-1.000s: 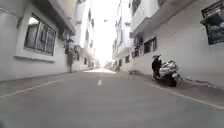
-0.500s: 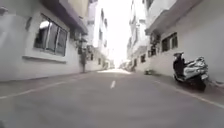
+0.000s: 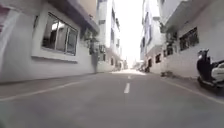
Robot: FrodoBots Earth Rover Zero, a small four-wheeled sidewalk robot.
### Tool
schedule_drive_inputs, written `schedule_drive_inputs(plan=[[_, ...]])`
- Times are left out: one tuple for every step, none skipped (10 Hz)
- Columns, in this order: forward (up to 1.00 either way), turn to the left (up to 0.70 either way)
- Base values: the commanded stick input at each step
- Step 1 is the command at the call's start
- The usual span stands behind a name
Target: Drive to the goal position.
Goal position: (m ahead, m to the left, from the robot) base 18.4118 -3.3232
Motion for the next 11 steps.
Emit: schedule_drive_inputs(plan=[[1.00, 0.00], [1.00, 0.00], [1.00, 0.00], [1.00, 0.00], [1.00, 0.00], [1.00, 0.00], [1.00, 0.00], [1.00, 0.00], [1.00, 0.00], [1.00, -0.10], [1.00, -0.33]])
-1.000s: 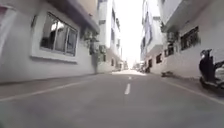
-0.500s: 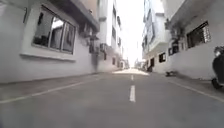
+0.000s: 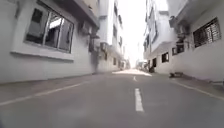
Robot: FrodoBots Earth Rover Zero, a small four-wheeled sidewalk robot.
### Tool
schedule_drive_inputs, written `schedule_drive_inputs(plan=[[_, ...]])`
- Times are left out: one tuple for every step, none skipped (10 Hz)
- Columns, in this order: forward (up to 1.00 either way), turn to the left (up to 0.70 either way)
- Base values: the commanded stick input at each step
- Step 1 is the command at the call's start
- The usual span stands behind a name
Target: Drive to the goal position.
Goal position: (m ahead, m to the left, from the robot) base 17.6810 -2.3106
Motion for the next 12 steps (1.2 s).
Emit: schedule_drive_inputs(plan=[[1.00, -0.40], [1.00, -0.40], [1.00, -0.40], [1.00, -0.40], [1.00, -0.40], [1.00, -0.40], [1.00, -0.40], [1.00, 0.00], [1.00, 0.00], [1.00, 0.00], [1.00, 0.00], [1.00, 0.00]])
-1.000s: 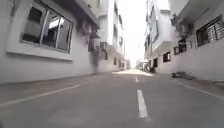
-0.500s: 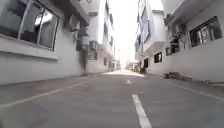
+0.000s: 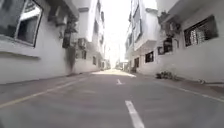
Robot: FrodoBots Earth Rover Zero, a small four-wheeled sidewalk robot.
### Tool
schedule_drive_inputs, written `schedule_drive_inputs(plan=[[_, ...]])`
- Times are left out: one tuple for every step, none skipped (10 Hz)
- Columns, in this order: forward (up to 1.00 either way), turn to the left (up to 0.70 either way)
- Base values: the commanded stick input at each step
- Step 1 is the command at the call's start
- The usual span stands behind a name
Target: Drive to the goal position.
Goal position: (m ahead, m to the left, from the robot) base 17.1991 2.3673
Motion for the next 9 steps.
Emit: schedule_drive_inputs(plan=[[1.00, 0.00], [1.00, 0.00], [1.00, 0.00], [1.00, 0.00], [1.00, 0.00], [1.00, 0.00], [1.00, 0.00], [1.00, 0.00], [1.00, 0.00]])
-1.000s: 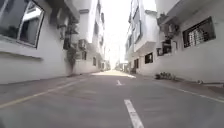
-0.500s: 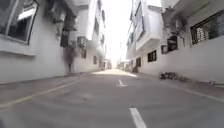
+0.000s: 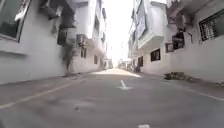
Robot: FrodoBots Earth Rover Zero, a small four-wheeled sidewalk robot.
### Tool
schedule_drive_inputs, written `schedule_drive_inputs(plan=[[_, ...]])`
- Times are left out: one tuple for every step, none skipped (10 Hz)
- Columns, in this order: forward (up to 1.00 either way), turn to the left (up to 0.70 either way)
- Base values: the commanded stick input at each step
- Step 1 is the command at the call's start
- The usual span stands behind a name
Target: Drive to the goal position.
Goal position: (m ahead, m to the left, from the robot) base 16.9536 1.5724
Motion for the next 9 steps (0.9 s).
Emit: schedule_drive_inputs(plan=[[1.00, 0.00], [1.00, 0.00], [1.00, 0.00], [1.00, 0.00], [1.00, 0.00], [1.00, 0.00], [1.00, 0.00], [1.00, 0.00], [1.00, 0.00]])
